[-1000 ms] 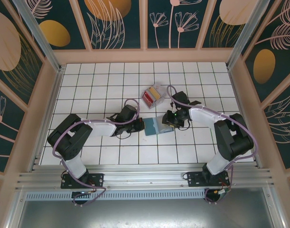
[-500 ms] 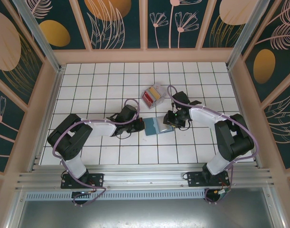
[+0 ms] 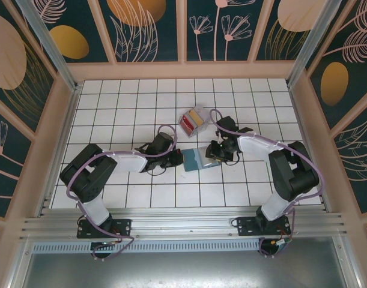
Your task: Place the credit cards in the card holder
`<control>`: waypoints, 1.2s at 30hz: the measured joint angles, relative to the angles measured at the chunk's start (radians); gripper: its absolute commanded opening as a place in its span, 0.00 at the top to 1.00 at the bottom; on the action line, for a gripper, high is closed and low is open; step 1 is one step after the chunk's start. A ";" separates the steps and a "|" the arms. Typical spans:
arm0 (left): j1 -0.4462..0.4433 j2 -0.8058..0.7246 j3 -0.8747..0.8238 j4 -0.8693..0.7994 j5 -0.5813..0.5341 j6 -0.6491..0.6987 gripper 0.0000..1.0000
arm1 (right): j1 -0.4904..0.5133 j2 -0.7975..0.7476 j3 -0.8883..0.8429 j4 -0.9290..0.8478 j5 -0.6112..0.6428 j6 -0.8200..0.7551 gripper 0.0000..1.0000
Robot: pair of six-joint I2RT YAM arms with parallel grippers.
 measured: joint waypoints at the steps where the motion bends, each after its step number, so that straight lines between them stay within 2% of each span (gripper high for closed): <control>1: 0.000 0.000 0.000 0.000 0.000 0.000 1.00 | 0.000 0.002 0.000 0.000 0.000 -0.001 0.64; 9: 0.000 0.000 0.000 0.000 0.002 0.000 1.00 | 0.007 0.008 0.003 0.002 -0.005 -0.001 0.66; 22: 0.000 0.000 0.000 0.000 0.002 0.000 1.00 | 0.021 0.031 0.006 0.056 -0.088 0.003 0.65; 36: 0.000 0.000 0.000 0.026 0.003 -0.003 1.00 | 0.119 0.092 0.073 0.245 -0.273 0.080 0.64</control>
